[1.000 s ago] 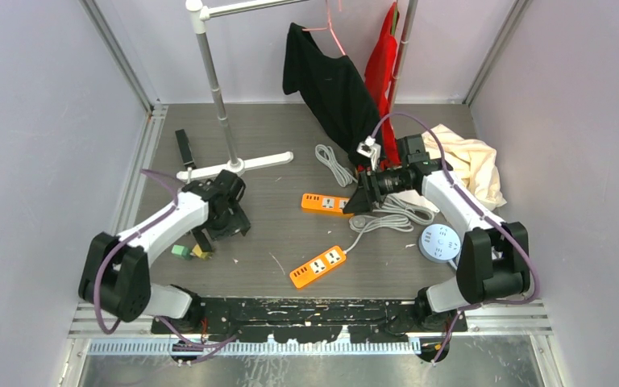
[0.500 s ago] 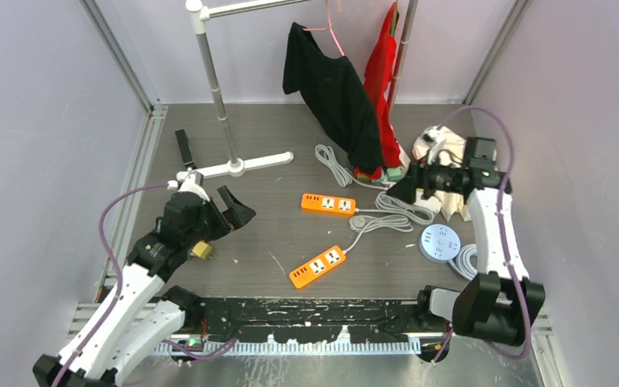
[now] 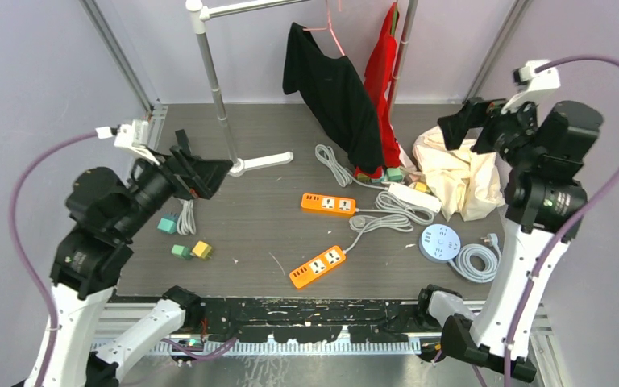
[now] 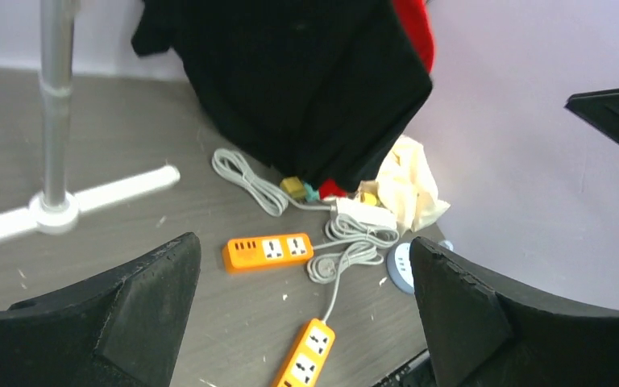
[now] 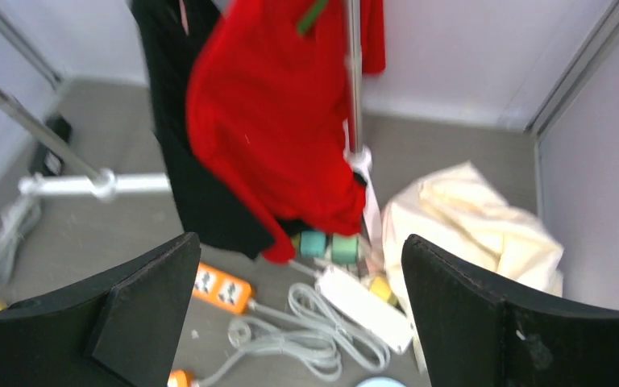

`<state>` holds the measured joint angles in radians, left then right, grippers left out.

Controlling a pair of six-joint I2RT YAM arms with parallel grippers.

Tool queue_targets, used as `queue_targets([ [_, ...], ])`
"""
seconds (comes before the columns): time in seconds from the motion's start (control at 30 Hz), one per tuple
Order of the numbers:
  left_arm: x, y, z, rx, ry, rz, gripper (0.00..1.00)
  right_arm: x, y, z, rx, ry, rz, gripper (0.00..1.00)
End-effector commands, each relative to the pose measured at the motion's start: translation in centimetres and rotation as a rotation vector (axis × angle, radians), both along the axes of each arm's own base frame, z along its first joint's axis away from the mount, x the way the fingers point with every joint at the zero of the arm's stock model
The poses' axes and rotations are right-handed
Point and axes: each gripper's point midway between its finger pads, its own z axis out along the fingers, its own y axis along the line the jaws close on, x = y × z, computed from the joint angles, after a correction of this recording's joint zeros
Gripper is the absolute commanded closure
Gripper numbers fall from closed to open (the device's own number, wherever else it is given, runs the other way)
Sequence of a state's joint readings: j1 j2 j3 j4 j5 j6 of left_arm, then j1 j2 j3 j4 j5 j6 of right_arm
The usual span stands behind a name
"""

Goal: Pull the plug off the socket
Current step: Reset both arms

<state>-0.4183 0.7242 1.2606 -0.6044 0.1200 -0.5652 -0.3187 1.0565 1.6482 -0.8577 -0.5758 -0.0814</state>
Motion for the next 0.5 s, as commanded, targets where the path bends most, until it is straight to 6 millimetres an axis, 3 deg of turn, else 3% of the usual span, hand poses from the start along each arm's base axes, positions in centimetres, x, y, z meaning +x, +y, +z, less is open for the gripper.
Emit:
queue_targets([
  [0.0, -0.3, 1.0, 3.5, 0.128, -0.082, 0.004, 0.01, -2.4, 1.1, 7.1, 0.128, -0.122, -0.055, 0.00],
  [0.23, -1.3, 2.3, 7.2, 0.144, -0.167, 0.039, 0.01, -5.1, 1.9, 12.8, 0.214, -0.241, -0.088, 0.00],
  [0.47, -2.3, 3.0, 9.0, 0.141, -0.208, 0.054, 0.01, -6.0, 1.9, 14.9, 0.265, -0.284, -0.120, 0.00],
])
